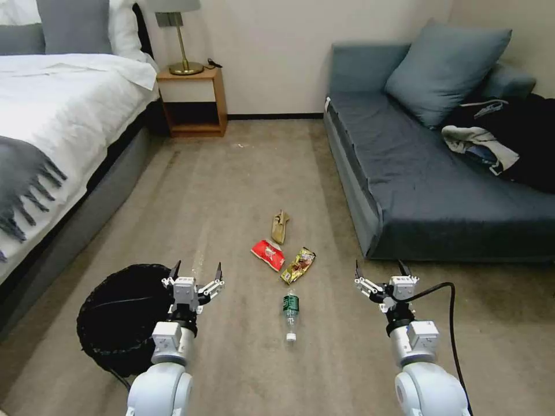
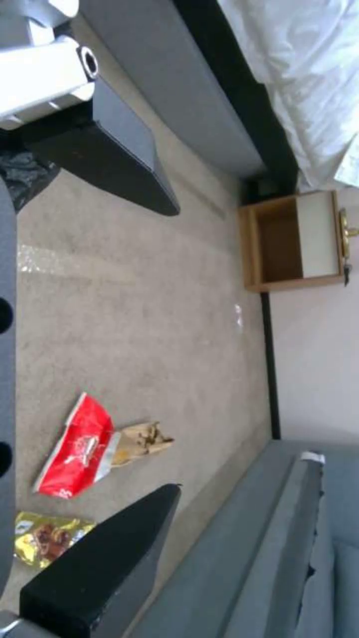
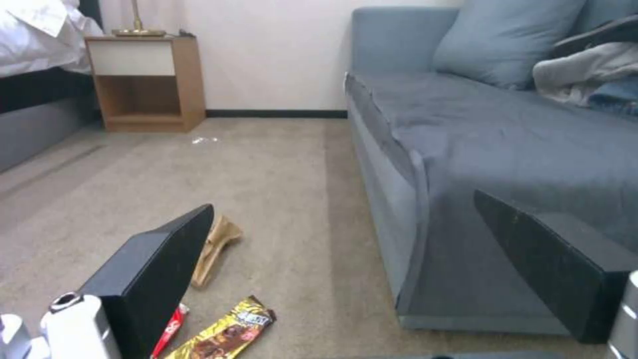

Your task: Pick up the trash bin, then pick up the garbage on the floor and place it into the trash bin.

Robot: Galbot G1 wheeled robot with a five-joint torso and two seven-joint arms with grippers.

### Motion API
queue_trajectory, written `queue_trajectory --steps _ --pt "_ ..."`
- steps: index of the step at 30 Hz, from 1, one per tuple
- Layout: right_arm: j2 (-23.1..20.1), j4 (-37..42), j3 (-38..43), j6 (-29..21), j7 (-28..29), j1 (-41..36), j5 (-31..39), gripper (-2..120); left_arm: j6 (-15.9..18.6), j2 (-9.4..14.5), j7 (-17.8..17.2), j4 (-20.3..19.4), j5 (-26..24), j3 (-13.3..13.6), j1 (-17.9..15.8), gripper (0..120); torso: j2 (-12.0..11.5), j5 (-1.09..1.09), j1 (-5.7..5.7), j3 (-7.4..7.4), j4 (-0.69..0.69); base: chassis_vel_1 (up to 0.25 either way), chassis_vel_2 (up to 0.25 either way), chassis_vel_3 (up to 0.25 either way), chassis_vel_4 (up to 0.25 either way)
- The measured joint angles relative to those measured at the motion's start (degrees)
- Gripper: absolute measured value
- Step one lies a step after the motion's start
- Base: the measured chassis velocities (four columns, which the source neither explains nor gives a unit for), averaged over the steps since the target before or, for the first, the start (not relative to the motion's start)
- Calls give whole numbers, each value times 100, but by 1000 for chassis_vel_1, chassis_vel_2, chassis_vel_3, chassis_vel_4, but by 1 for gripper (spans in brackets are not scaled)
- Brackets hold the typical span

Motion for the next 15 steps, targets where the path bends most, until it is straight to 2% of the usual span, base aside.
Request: queue_trajectory --steps 12,14,15 --pt "0 0 0 2 0 -1 -1 100 -2 0 0 0 0 -2 1 100 0 0 0 0 0 0 0 0 0" --pt "7 -1 -14 59 20 -17 -22 100 -64 -10 0 -5 -26 -39 27 100 0 0 0 0 0 0 0 0 0" --pt "31 -7 -71 233 97 -67 -93 100 -236 -46 -7 -21 -115 -134 91 100 0 -1 0 0 0 0 0 0 0"
